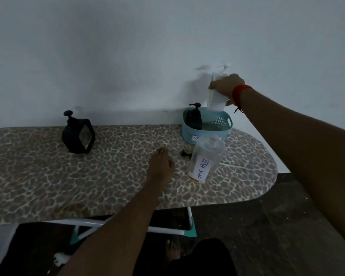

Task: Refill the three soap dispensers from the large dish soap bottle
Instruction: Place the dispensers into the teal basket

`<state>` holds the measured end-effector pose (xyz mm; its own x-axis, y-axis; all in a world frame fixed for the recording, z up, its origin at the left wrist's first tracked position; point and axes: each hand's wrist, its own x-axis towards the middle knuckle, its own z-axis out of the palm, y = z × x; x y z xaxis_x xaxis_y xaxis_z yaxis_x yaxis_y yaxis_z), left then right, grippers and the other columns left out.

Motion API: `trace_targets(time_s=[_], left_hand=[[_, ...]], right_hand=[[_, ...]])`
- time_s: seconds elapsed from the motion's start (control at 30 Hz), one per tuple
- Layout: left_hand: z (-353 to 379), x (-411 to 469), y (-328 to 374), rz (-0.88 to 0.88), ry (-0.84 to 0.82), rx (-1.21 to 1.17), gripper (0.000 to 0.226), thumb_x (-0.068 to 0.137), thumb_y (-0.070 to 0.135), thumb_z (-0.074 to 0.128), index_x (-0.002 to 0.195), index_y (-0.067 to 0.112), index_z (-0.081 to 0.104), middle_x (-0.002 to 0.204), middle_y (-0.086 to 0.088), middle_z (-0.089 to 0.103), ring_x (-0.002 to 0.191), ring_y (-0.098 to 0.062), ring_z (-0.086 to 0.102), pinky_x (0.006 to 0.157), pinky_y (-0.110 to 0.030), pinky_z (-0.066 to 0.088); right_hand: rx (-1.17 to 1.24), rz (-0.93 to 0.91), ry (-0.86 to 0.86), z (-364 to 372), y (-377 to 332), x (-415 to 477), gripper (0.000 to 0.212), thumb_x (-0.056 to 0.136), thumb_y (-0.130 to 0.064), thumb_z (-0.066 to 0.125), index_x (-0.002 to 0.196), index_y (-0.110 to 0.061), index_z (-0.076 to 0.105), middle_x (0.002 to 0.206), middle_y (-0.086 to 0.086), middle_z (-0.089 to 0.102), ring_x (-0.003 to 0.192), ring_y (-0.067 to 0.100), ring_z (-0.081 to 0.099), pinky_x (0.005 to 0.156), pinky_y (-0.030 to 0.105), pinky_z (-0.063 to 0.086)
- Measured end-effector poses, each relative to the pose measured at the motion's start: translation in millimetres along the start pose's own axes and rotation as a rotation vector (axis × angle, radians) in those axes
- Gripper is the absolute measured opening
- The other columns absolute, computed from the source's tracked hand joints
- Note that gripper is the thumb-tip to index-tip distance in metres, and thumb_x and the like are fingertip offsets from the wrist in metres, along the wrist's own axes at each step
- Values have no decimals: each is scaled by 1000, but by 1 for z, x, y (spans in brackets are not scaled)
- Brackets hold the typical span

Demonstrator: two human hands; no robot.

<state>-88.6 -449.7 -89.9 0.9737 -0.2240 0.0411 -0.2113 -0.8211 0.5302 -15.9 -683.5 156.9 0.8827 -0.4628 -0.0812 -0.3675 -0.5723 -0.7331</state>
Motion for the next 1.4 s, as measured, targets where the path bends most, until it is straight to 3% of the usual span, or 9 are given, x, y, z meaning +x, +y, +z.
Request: trace_targets(time_s=[0.13,0.27,0.4,0.53,0.67,0.9,1.1,1.27,1.4], left_hand=[[9,-2,-2,5,55,47,53,103,25,43,152,3,39,159,-14,38,150,-26,29,125,-38,19],[13,0,-4,-1,67,52,53,103,27,42,152,6,40,159,-12,38,150,-25,30,125,-42,21],[15,1,-4,-13,73,59,53,102,27,42,152,7,41,160,-10,38,151,-23,29,125,-42,21],[14,0,-3,-16,64,58,55,103,31,42,154,9,37,162,-8,35,152,-21,26,126,-40,17],[12,0,-1,-20,72,40,55,103,31,42,154,10,37,162,-8,33,152,-21,24,126,-38,14],[13,0,-1,-22,71,54,55,104,32,42,154,10,36,163,-7,32,153,-18,22,126,-36,12],[12,0,0,-20,79,57,55,103,32,44,153,10,38,162,-7,34,153,-18,24,126,-35,12],[14,0,-1,-29,83,64,56,103,34,43,154,10,38,162,-7,34,152,-18,24,126,-35,12],[15,1,-1,-26,82,59,56,103,34,44,154,10,37,162,-7,34,153,-18,24,126,-35,12]], right_hand=[[-7,23,-29,18,32,12,65,80,-40,77,129,-3,58,126,16,65,109,33,66,87,40,58],[-30,9,-28,37,53,23,58,82,-42,75,123,-4,58,122,15,64,107,31,64,81,34,55],[-82,5,-63,56,72,31,43,83,-45,73,104,-14,53,106,8,59,91,26,56,71,32,47],[-135,14,-89,71,89,37,50,84,-47,74,112,-9,59,113,11,64,95,28,59,83,38,54],[-221,-76,-133,79,98,37,60,92,-48,66,134,-7,58,136,18,60,124,34,57,106,44,46],[-159,-79,-215,84,102,39,53,97,-48,61,126,-4,61,121,18,65,111,34,61,92,42,52],[-132,-123,-309,83,103,42,52,101,-46,54,129,-2,58,116,15,62,101,29,58,80,37,46],[-162,-160,-346,82,106,44,48,105,-39,49,131,1,58,129,21,62,113,36,59,98,44,49],[-182,-157,-343,80,108,45,51,103,-43,51,127,2,59,118,20,63,97,26,54,82,34,41]])
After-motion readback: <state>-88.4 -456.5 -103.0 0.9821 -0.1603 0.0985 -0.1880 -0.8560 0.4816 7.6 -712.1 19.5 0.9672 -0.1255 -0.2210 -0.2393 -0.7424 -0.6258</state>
